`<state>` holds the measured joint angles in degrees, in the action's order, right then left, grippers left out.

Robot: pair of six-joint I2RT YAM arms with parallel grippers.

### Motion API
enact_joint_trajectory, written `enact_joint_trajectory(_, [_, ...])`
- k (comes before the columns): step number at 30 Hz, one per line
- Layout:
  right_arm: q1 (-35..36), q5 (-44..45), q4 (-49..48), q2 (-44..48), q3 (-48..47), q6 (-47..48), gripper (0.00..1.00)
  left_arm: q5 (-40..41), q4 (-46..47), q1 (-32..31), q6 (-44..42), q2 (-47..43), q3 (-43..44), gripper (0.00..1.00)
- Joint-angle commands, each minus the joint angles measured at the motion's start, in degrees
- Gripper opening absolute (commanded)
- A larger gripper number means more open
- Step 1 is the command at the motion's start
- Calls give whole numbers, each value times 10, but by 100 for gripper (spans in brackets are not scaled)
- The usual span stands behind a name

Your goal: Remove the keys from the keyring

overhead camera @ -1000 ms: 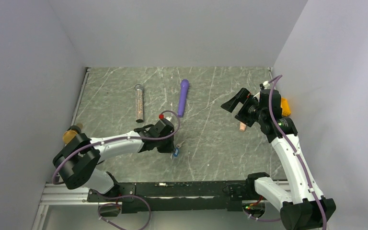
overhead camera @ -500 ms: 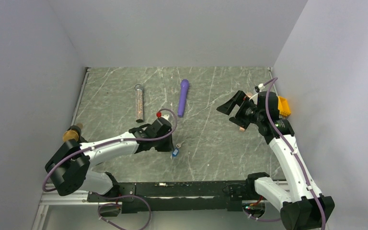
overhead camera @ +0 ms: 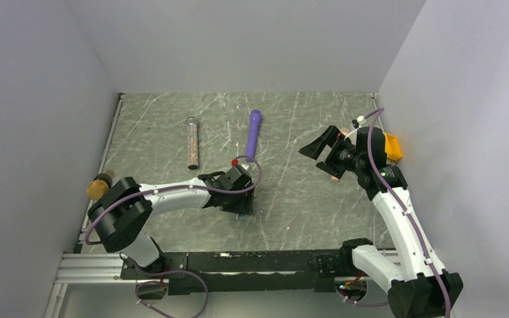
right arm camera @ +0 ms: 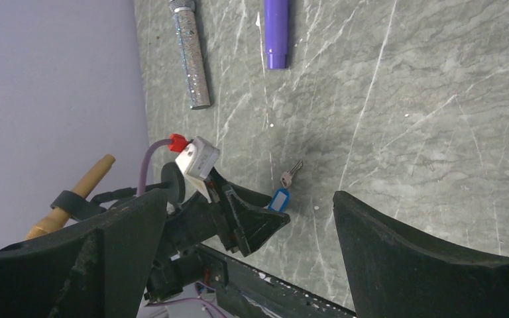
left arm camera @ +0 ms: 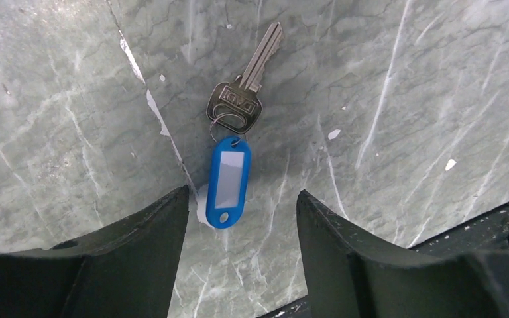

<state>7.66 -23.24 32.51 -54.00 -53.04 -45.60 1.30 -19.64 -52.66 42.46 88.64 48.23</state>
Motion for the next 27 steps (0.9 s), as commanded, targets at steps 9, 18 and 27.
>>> enact_joint_trajectory(9, [2, 0, -9, 13, -6, 4, 100, -17, -3, -2, -9, 37, 23, 44])
enact_joint_trajectory(18, [1, 3, -5, 17, -5, 6, 100, -15, -14, -3, -4, 52, 24, 26])
enact_joint_trajectory(27, [2, 7, -3, 18, -7, 10, 100, -15, -35, -3, -6, 45, 46, 0])
